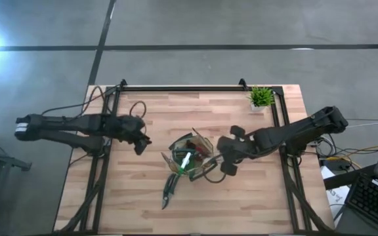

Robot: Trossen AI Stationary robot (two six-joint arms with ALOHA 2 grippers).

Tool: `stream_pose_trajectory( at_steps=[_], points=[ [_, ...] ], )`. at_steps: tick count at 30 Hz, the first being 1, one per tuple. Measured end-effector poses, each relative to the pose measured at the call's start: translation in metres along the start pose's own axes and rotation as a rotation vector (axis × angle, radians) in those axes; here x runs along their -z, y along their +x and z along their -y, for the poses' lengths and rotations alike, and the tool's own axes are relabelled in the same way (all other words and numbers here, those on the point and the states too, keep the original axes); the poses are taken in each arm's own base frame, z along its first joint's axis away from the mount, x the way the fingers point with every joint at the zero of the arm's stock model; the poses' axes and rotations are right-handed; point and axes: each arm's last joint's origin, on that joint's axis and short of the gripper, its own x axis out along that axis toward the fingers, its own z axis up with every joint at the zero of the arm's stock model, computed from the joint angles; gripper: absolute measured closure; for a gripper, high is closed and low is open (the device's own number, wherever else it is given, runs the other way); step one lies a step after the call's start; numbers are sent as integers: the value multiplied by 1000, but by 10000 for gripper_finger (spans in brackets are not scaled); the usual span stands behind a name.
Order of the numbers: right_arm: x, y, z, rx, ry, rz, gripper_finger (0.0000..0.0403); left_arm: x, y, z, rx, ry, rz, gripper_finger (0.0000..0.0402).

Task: Pick & Place Garden tools in Gardening bag
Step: Put the green fruit pruner into the white gardening bag

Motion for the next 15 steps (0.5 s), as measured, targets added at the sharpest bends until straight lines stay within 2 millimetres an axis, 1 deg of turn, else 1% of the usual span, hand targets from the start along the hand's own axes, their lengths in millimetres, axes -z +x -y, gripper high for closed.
stream_pose_trajectory(
  at_steps=[4, 8, 12, 15],
  points=[
    [14, -8, 13, 31, 73, 28, 394, 11, 8, 12, 71, 1, -34, 257],
    [31, -17, 28, 60, 162, 72, 394, 21, 18, 27, 145, 10, -63, 208],
    [46, -23, 41, 71, 227, 118, 394, 31, 32, 34, 124, 6, -138, 157],
    [53, -26, 47, 45, 258, 156, 394, 39, 45, 36, 84, 5, -199, 133]
  ],
)
